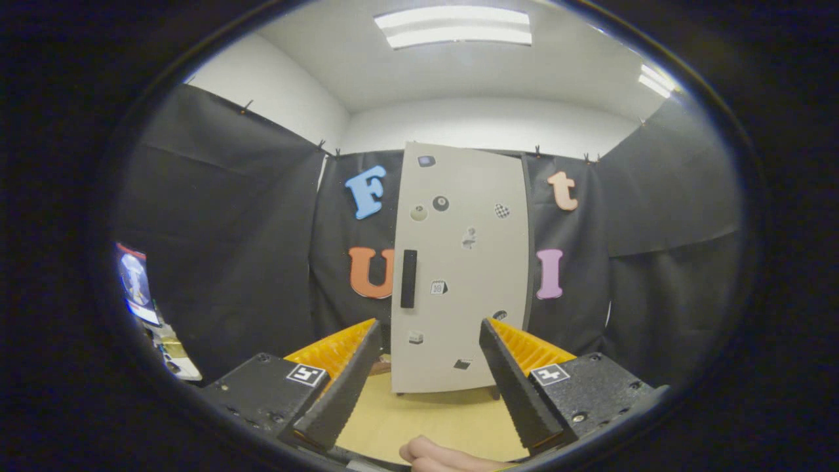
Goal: Open the shoe cabinet door, grab the shoes and put them into the shoe cabinet, then close the shoe cabinet door.
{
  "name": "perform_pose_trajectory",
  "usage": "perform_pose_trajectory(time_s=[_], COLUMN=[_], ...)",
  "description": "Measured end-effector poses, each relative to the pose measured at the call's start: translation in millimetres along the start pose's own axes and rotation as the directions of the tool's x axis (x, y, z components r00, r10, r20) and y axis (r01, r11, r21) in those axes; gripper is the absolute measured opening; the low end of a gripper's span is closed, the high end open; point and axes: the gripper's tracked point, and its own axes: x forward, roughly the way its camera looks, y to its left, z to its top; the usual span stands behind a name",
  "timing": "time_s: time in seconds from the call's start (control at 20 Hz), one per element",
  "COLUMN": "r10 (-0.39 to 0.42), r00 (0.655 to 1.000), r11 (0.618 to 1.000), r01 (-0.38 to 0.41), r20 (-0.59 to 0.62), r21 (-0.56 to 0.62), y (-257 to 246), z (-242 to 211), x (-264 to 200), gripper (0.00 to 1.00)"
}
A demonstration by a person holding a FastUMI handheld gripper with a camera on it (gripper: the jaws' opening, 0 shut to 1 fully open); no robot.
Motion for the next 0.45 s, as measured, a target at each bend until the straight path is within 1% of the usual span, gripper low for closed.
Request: perform_pose_trajectory(time_s=[0.15, 0.3, 0.45], r10=[-0.05, -0.101, -0.109], r00=[0.998, 0.994, 0.993], r11=[0.998, 0.993, 0.992], r01=[0.049, 0.098, 0.106], r20=[0.032, 0.04, 0.046], r21=[0.035, 0.061, 0.065], y=[-21.2, -43.3, -52.7], z=[4.6, 4.7, 4.6], x=[-15.1, -23.3, -25.3], gripper=[0.98, 0.98, 0.98])
